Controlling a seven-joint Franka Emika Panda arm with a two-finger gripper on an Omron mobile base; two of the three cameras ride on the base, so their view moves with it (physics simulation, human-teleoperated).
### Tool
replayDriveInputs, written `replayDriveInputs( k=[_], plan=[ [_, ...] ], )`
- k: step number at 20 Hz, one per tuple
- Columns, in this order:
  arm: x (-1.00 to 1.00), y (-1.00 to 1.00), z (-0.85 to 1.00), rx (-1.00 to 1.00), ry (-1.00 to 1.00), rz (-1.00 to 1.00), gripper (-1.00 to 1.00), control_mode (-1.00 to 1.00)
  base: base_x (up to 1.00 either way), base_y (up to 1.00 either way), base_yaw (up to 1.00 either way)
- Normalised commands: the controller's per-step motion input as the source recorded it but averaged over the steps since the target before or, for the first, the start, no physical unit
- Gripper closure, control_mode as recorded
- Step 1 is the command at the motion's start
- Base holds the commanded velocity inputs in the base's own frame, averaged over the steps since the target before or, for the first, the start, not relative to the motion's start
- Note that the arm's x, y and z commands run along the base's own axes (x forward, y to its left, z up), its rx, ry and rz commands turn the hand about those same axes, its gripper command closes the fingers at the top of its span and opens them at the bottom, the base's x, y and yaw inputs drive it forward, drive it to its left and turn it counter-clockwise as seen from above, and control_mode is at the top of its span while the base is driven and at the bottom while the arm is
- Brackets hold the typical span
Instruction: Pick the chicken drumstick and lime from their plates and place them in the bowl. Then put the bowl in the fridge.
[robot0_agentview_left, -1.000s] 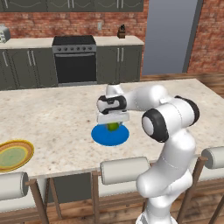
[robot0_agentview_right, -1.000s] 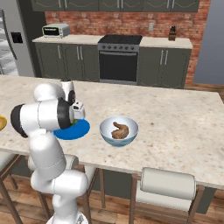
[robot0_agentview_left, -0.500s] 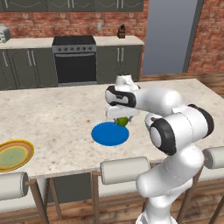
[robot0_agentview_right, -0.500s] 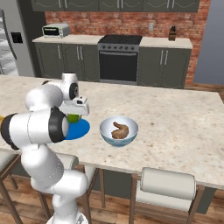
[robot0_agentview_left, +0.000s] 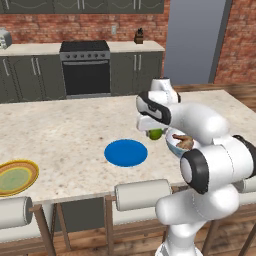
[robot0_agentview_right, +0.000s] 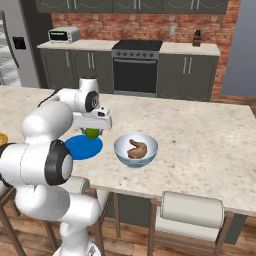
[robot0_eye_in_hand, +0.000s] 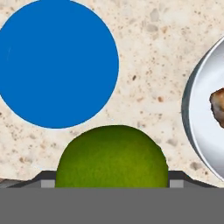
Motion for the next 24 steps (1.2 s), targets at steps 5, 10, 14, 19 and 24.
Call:
replayDriveInputs(
  k=[5,10,14,19,24],
  plan=[
    [-0.08,-0.63,0.11,-0.04,-0.07,0.00,1.00,-1.00,0.00,0.00,0.00],
    [0.00,-0.61,0.02,-0.03,-0.07,0.00,1.00,-1.00,0.00,0.00,0.00],
    [0.10,-0.54,-0.01,0.00,-0.05,0.00,1.00,-1.00,0.00,0.00,0.00],
    [0.34,-0.37,-0.05,0.00,0.03,0.00,1.00,-1.00,0.00,0.00,0.00],
    [0.30,-0.17,-0.18,0.00,0.01,0.00,1.00,-1.00,0.00,0.00,0.00]
  ],
)
